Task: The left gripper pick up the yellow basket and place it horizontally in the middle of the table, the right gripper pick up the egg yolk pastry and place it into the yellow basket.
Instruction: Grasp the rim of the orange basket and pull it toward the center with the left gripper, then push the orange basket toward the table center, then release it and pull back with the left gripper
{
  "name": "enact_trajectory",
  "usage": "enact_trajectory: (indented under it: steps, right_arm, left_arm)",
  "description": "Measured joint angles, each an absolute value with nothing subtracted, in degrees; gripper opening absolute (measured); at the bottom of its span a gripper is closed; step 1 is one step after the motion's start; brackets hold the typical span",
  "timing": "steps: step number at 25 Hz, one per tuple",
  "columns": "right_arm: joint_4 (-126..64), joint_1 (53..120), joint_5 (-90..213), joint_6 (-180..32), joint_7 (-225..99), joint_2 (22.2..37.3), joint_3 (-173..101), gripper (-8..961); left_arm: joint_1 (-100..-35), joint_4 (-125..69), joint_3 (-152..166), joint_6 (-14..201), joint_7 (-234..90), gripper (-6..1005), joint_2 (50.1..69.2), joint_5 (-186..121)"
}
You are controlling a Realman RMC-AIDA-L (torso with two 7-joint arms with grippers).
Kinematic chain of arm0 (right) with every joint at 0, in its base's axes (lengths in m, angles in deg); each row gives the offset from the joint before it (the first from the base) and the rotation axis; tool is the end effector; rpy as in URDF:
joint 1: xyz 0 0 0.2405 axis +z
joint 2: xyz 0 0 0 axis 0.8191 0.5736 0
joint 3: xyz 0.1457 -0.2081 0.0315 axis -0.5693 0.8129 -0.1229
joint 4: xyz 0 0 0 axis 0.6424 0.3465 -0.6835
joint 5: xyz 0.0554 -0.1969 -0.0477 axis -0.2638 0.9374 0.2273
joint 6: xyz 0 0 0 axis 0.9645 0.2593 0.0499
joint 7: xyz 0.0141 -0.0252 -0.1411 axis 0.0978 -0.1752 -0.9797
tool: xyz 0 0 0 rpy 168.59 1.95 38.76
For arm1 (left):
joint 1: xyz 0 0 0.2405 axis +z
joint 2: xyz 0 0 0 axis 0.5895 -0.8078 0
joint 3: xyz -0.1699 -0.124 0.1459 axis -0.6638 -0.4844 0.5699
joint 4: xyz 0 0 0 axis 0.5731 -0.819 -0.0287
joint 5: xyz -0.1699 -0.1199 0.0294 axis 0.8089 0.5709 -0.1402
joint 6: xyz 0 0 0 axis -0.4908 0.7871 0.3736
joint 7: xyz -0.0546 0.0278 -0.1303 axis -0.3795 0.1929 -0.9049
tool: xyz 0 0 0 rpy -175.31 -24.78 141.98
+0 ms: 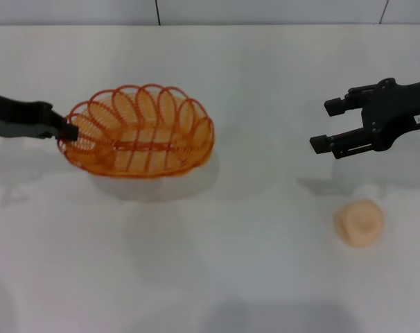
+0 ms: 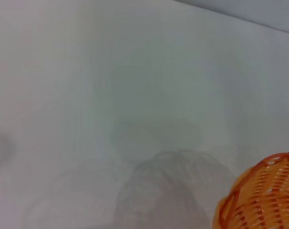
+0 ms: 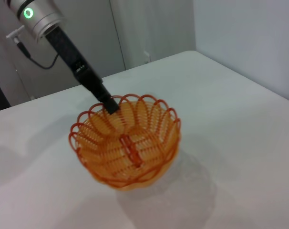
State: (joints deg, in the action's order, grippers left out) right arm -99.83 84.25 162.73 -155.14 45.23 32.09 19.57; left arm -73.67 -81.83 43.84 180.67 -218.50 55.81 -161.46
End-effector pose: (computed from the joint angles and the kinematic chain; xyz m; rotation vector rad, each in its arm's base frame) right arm 0.1796 0.3541 0.0493 -2.8489 0.4857 0.2727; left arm -0.2635 0.3708 0.0874 -2.2729 -1.7190 -0.0785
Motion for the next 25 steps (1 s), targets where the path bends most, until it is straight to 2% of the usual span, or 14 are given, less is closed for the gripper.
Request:
enact_trajectory:
  steps: [20,25]
  right_arm:
    - [-99.83,84.32,162.95,-155.35,45.22,31.85,18.91,748]
    - [-99.83,84.30,163.20,-155.29,45.24,31.84,18.86,738]
  left_arm:
    - [-77.00,-75.26,44.13,177.02,-220.55,68,60.25,-161.83]
    - [-77.33,-74.42,44.45,176.85,-220.80,69,60.64,-162.03]
